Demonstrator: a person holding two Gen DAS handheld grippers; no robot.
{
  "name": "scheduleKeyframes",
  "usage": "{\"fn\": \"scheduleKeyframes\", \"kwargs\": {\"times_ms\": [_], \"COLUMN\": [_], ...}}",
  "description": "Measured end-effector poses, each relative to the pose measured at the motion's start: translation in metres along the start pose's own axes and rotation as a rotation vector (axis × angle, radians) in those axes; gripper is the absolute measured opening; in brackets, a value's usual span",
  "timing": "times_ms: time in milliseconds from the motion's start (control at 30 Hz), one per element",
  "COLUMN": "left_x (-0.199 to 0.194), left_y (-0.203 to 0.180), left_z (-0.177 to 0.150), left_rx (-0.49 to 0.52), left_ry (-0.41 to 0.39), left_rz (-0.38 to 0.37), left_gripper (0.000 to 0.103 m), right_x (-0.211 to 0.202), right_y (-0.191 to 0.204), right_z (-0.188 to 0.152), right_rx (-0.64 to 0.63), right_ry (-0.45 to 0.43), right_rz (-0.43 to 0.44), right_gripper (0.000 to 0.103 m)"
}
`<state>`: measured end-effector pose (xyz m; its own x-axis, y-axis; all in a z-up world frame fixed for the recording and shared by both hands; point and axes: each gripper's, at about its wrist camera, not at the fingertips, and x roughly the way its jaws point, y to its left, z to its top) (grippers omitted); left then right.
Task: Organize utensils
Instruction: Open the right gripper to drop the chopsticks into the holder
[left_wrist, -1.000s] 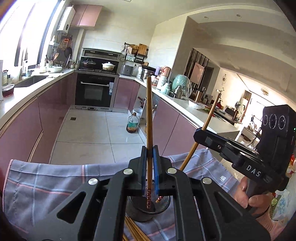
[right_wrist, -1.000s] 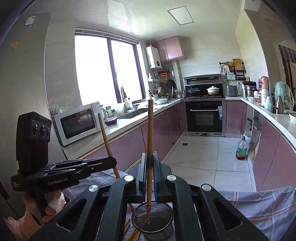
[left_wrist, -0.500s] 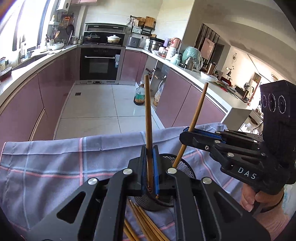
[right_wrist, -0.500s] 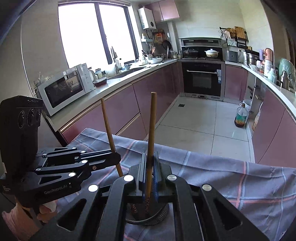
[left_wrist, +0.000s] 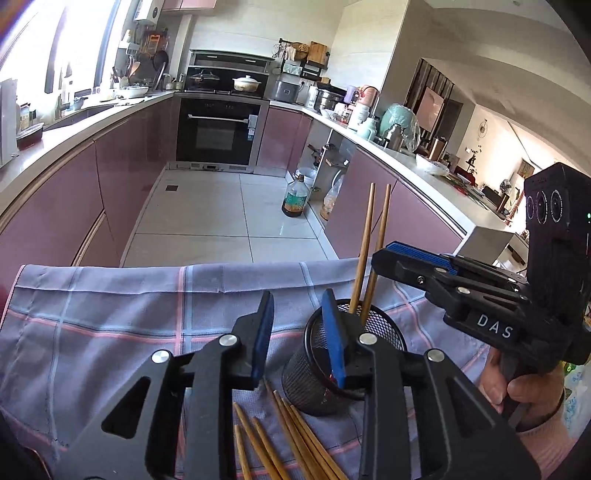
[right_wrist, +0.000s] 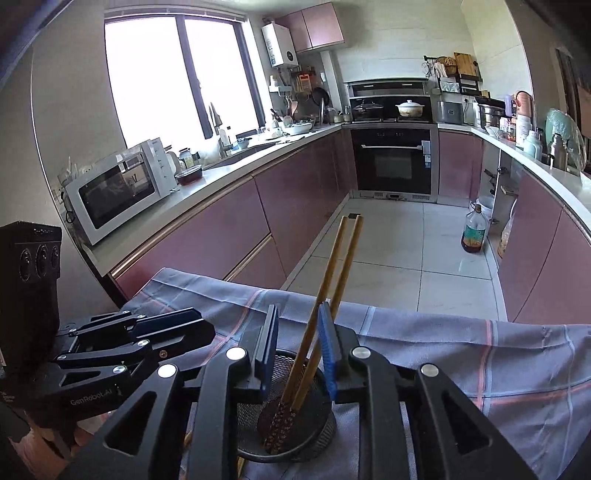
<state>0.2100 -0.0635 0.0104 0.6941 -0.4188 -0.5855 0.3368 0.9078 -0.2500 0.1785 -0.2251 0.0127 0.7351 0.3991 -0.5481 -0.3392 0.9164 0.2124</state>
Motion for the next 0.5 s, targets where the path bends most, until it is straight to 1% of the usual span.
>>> {"fn": "scheduleKeyframes", "kwargs": {"times_ms": [133,167,233,300,333,400,500], "left_x": [-0.017,-0.021,-0.032,-0.039,-0.043,-0.047,-0.049], "left_y": [0.006,0.009,0.012,0.017,0.021,0.026,0.035], "left_z": [-0.014,-0.019,-0.029,-0.042,-0.050,-0.065,-0.091], "left_rx": [0.012,0.016,0.027,0.035,0.039,0.046,0.047], "left_ry": [-0.024,-0.028,-0.031,-0.023,-0.016,0.008,0.057], "left_rz": [0.031,0.044,0.067,0.098,0.105,0.129,0.151], "left_gripper": [0.038,0.038,0.043,0.044,0.047,0.048,0.049], "right_x": [-0.020,-0.026,-0.039,-0.052,-0.057,-0.063,-0.061], "right_y": [0.003,0.004,0.010,0.019,0.023,0.033,0.040], "right_z": [-0.005,-0.006,-0.012,-0.022,-0.028,-0.040,-0.061], "right_rx": [-0.012,-0.018,-0.033,-0.065,-0.081,-0.110,-0.123], "right_ry": [-0.042,-0.053,-0.075,-0.080,-0.078,-0.064,-0.012], "right_rz": [0.007,0.017,0.044,0.078,0.095,0.122,0.140], "right_gripper": [0.026,0.028,0.030,0.032,0.033,0.033,0.033]}}
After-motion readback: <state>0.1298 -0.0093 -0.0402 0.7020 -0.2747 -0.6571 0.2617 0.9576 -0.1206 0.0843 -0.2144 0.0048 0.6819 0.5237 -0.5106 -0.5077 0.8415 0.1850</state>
